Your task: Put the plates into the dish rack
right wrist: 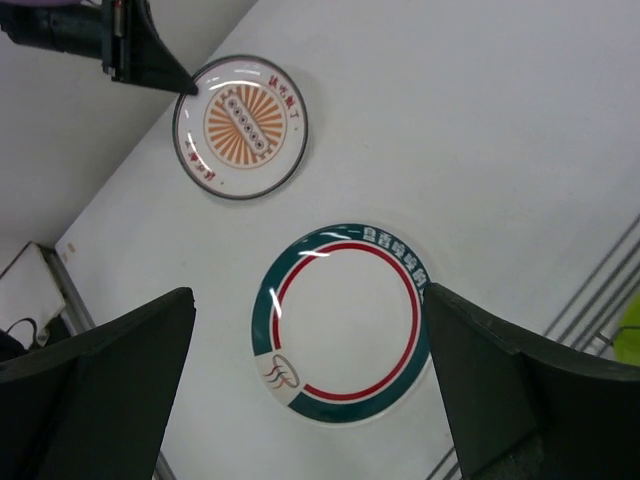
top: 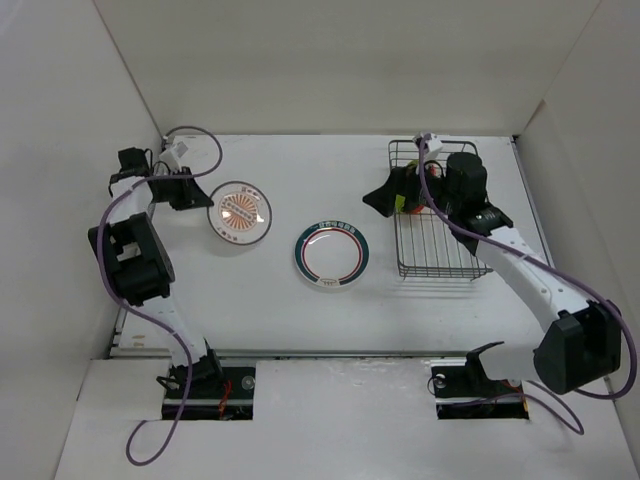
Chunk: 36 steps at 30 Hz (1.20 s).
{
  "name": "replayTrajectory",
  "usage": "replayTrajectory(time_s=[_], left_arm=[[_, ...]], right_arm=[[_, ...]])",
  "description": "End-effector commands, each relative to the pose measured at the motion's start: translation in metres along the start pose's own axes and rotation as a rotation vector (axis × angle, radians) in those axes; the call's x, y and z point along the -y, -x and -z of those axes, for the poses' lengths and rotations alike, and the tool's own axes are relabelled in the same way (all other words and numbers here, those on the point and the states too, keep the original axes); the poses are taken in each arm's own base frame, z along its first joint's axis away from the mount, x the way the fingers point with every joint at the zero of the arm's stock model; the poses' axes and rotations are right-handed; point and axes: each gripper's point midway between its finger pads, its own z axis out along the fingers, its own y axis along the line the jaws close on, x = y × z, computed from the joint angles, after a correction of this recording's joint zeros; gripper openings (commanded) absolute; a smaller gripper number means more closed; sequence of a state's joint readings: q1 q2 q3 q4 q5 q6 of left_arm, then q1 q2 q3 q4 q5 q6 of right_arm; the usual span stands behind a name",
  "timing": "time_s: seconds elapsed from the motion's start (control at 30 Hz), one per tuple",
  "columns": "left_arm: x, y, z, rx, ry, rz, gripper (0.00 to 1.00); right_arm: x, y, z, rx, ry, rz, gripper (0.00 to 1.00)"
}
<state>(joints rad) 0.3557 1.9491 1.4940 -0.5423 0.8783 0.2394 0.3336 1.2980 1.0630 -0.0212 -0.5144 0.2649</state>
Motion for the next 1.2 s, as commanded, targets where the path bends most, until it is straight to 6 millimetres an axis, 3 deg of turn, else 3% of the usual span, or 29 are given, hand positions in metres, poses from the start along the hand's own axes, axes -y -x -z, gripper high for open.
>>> replayTrajectory(time_s=[0.0,0.03,0.17,0.23,0.4,0.43,0.5,0.57,0.73,0.8,0.83,0.87,0.9,1.0,1.03,1.07,1.1,1.13,1.17], left_arm=[[0.082,0.048,0.052,0.140,-0.153,-0.182,0.00],[0.095,0.050,0.062,0.156,-0.167,-0.202,0.00],[0.134,0.050,0.087,0.189,-0.243,-0.252,0.00],[0.147,0.047,0.096,0.191,-0.272,-0.282,0.00],[0.192,0.029,0.116,0.176,-0.385,-0.363,0.00],[0.203,0.023,0.115,0.160,-0.410,-0.379,0.00],[0.213,0.020,0.119,0.158,-0.435,-0.401,0.00],[0.221,0.017,0.119,0.150,-0.467,-0.399,0.00],[0.234,0.011,0.120,0.148,-0.502,-0.420,0.00],[0.236,0.011,0.123,0.152,-0.501,-0.428,0.00],[0.238,0.009,0.121,0.147,-0.508,-0.432,0.00],[0.238,0.009,0.121,0.147,-0.508,-0.432,0.00],[0.238,0.009,0.121,0.147,-0.508,-0.432,0.00],[0.236,0.010,0.119,0.139,-0.509,-0.414,0.00],[0.234,0.012,0.118,0.144,-0.496,-0.419,0.00],[0.230,0.012,0.115,0.138,-0.486,-0.398,0.11],[0.225,0.018,0.110,0.144,-0.460,-0.370,0.38],[0.222,0.018,0.109,0.147,-0.443,-0.360,0.62],[0.214,0.015,0.102,0.136,-0.424,-0.325,0.98]], right_arm=[[-0.036,0.026,-0.007,0.092,0.147,0.071,1.00],[-0.035,0.027,-0.013,0.089,0.157,0.062,1.00],[-0.061,0.034,-0.035,0.101,0.262,0.094,1.00],[-0.082,0.038,-0.044,0.115,0.356,0.132,1.00],[-0.102,0.040,-0.083,0.097,0.510,0.154,1.00],[-0.115,0.036,-0.087,0.088,0.560,0.153,1.00],[-0.117,0.037,-0.101,0.097,0.589,0.135,1.00],[-0.131,0.028,-0.110,0.077,0.628,0.129,1.00],[-0.138,0.008,-0.134,0.037,0.636,0.097,1.00],[-0.149,-0.001,-0.139,0.017,0.664,0.096,0.94],[-0.148,-0.002,-0.141,0.014,0.666,0.076,0.87],[-0.155,-0.003,-0.141,0.014,0.689,0.075,0.55],[-0.158,0.000,-0.139,0.021,0.705,0.072,0.35],[-0.159,0.001,-0.136,0.036,0.703,0.040,0.00],[-0.160,0.007,-0.134,0.052,0.695,0.042,0.00],[-0.154,0.008,-0.129,0.055,0.673,0.028,0.00],[-0.148,0.011,-0.126,0.062,0.648,0.021,0.00],[-0.125,0.024,-0.124,0.098,0.570,0.006,0.00],[-0.111,0.029,-0.113,0.099,0.502,-0.021,0.00]])
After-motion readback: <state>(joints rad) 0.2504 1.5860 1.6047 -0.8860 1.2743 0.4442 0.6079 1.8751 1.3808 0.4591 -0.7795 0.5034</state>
